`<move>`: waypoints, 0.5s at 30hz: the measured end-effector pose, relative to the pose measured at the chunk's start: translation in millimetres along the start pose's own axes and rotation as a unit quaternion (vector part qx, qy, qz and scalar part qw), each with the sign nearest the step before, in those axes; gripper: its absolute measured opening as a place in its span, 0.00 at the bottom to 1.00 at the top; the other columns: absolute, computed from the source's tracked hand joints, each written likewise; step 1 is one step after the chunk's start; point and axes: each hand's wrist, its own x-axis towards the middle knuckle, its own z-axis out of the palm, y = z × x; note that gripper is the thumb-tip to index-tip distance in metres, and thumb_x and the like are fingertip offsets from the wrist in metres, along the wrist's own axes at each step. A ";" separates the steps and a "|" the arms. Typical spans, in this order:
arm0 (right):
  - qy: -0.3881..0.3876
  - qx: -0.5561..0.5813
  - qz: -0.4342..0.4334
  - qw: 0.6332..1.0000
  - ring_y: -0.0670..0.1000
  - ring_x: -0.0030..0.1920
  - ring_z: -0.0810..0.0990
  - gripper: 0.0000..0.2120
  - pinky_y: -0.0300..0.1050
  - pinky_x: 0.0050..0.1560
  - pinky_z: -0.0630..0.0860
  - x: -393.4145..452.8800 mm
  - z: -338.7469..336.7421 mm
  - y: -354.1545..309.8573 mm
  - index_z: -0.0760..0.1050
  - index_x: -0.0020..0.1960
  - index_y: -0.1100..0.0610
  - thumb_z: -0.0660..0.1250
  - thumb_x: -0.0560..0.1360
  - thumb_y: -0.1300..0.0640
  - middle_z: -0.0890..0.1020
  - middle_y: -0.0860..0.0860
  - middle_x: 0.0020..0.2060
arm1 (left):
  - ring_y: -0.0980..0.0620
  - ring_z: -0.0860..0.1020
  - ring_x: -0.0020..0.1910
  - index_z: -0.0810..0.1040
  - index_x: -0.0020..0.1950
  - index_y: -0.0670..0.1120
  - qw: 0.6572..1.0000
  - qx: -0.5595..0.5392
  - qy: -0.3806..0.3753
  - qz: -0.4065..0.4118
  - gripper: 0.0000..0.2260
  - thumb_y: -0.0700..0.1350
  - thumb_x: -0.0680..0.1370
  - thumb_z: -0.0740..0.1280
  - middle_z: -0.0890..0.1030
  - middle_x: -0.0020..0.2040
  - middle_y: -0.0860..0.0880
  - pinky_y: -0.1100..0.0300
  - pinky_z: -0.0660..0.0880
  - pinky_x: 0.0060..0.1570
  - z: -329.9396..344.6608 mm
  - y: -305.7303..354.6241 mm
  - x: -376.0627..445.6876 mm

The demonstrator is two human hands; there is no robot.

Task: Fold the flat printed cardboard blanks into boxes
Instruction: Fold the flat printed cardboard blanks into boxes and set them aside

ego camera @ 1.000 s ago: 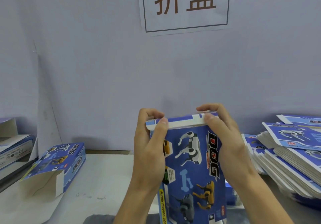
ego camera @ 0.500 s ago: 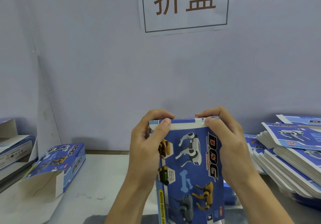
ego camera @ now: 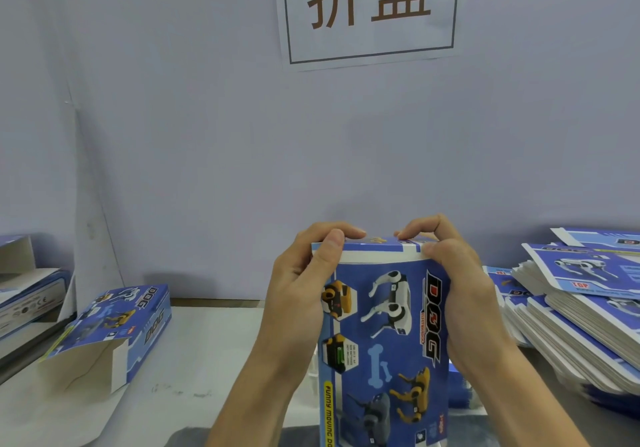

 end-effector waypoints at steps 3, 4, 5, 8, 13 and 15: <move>0.004 0.003 0.009 1.000 0.57 0.35 0.83 0.09 0.46 0.32 0.76 -0.4 -0.7 1.0 0.74 0.45 0.51 0.60 0.69 0.48 0.82 0.58 0.38 | 0.42 0.86 0.51 0.84 0.50 0.51 1.000 -0.001 -0.002 -0.019 0.12 0.55 0.78 0.65 0.86 0.52 0.43 0.52 0.83 0.40 0.5 1.3 -0.4; 0.008 0.007 0.016 1.000 0.58 0.35 0.83 0.08 0.47 0.34 0.75 -0.5 -1.0 1.0 0.74 0.44 0.50 0.59 0.69 0.49 0.82 0.59 0.38 | 0.43 0.85 0.51 0.84 0.51 0.50 1.000 0.002 -0.005 -0.026 0.12 0.55 0.79 0.65 0.85 0.53 0.43 0.53 0.83 0.39 0.4 1.7 -0.5; 0.010 0.011 0.022 1.000 0.58 0.35 0.83 0.08 0.48 0.34 0.75 -0.5 -1.4 1.0 0.74 0.43 0.50 0.59 0.69 0.49 0.82 0.59 0.38 | 0.43 0.85 0.53 0.84 0.51 0.50 0.999 0.006 -0.009 -0.031 0.12 0.55 0.80 0.65 0.85 0.54 0.43 0.53 0.83 0.40 0.1 1.8 -0.6; 0.009 0.016 0.023 1.000 0.58 0.35 0.83 0.09 0.48 0.34 0.75 -0.8 -0.5 0.5 0.75 0.44 0.51 0.59 0.69 0.50 0.82 0.59 0.38 | 0.42 0.84 0.56 0.83 0.52 0.50 0.999 0.001 -0.020 -0.032 0.11 0.54 0.78 0.66 0.83 0.58 0.43 0.51 0.84 0.41 -2.0 0.7 -1.5; -0.024 0.070 -0.035 0.997 0.55 0.42 0.86 0.12 0.46 0.35 0.82 -5.4 -1.1 -2.5 0.78 0.55 0.49 0.68 0.72 0.50 0.84 0.48 0.47 | 0.44 0.85 0.52 0.77 0.55 0.58 0.998 0.032 -0.043 0.021 0.14 0.54 0.72 0.75 0.82 0.55 0.57 0.52 0.83 0.39 -6.9 0.9 -5.5; -0.036 0.049 -0.051 0.997 0.55 0.51 0.86 0.15 0.46 0.40 0.83 -6.0 0.1 -5.4 0.81 0.55 0.47 0.75 0.69 0.46 0.82 0.43 0.56 | 0.44 0.85 0.53 0.79 0.51 0.56 0.998 0.033 -0.031 0.034 0.11 0.52 0.71 0.75 0.83 0.55 0.58 0.51 0.83 0.39 -7.1 1.4 -5.0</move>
